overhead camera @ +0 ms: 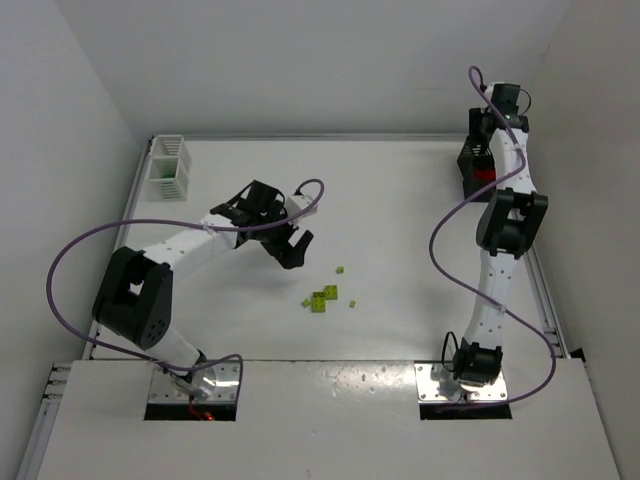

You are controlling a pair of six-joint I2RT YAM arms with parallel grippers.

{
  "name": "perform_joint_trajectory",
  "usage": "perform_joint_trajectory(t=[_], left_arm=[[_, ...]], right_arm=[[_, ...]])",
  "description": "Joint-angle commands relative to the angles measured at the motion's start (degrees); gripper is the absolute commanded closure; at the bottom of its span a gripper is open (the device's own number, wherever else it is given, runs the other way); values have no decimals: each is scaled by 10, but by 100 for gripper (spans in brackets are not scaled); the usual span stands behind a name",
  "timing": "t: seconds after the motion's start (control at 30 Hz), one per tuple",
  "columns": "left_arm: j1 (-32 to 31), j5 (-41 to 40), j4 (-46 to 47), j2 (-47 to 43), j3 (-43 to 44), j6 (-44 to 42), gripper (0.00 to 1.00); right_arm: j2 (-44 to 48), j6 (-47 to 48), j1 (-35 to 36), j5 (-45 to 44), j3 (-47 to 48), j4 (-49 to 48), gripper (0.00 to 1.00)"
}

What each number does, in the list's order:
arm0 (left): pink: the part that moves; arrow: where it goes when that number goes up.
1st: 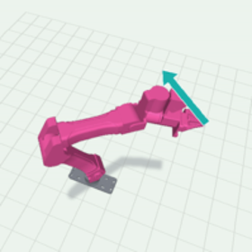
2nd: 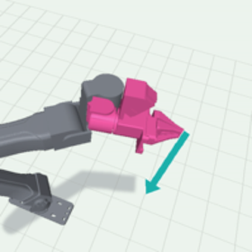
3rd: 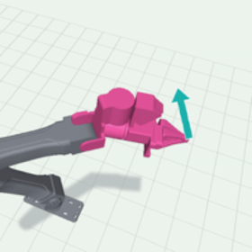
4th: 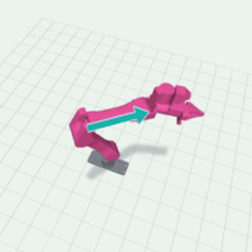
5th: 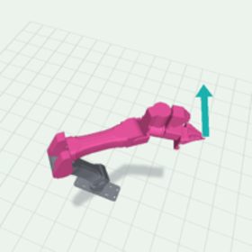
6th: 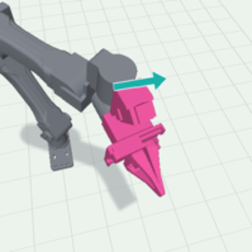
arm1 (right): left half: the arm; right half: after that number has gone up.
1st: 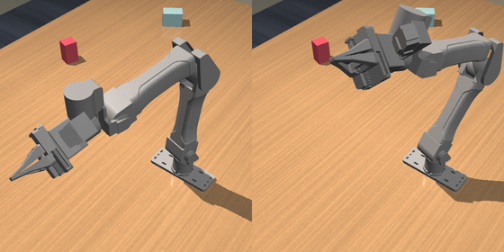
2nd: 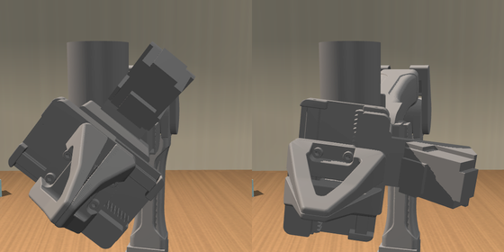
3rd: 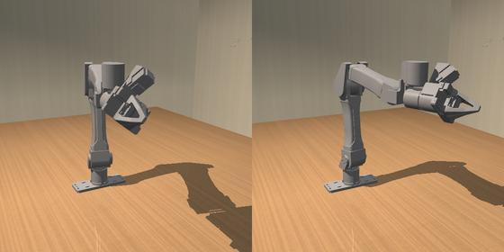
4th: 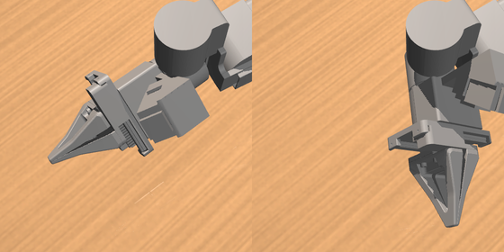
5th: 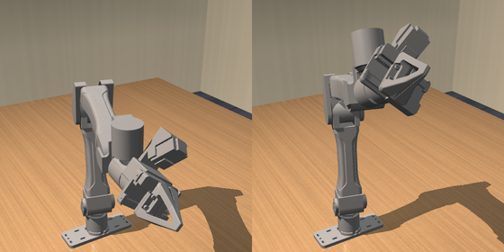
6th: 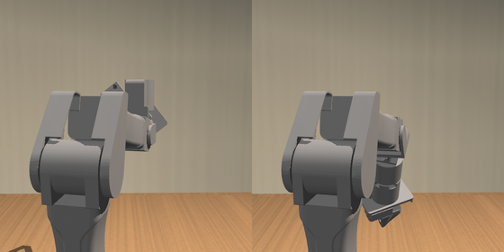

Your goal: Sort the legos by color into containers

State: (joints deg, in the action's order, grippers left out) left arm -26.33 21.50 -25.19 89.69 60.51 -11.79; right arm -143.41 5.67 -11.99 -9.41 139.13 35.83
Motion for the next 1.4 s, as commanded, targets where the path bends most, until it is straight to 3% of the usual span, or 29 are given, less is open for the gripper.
perform_joint_trajectory(t=[0.0,0.07,0.1,0.17,0.2,0.23,0.33,0.37,0.43,0.47,0.63,0.7,0.97,1.37], left_arm=[[-4,-7,8,-3,-2,-9,0],[-4,-12,14,-8,-2,-3,0],[-4,-12,14,-8,-2,-3,0],[-4,-12,19,-14,-2,-3,0],[-4,-12,19,-14,-2,-3,0],[-4,-17,19,-21,-2,-3,0],[4,-17,24,-27,-7,2,0],[22,-17,31,-32,-7,20,0],[67,-1,45,-38,-7,51,0],[84,19,51,-44,-7,60,0],[164,81,59,-44,-2,89,0],[189,106,59,-44,-2,95,0],[254,153,59,-28,-2,106,0],[298,189,59,-17,-7,100,0]], right_arm=[[38,-15,1,67,28,8,44],[66,-15,1,111,1,23,46],[127,0,1,175,-33,18,47],[213,28,8,260,-186,-32,47],[297,84,21,296,-284,-50,47],[336,108,31,325,-326,-50,47],[402,218,90,414,-401,24,44],[416,251,106,443,-412,106,44],[431,318,157,451,-477,179,38],[456,332,176,451,-509,185,30],[541,334,307,422,-744,94,26],[555,317,375,409,-785,57,26],[507,274,515,381,-808,-26,23],[427,274,575,329,-803,-120,24]])
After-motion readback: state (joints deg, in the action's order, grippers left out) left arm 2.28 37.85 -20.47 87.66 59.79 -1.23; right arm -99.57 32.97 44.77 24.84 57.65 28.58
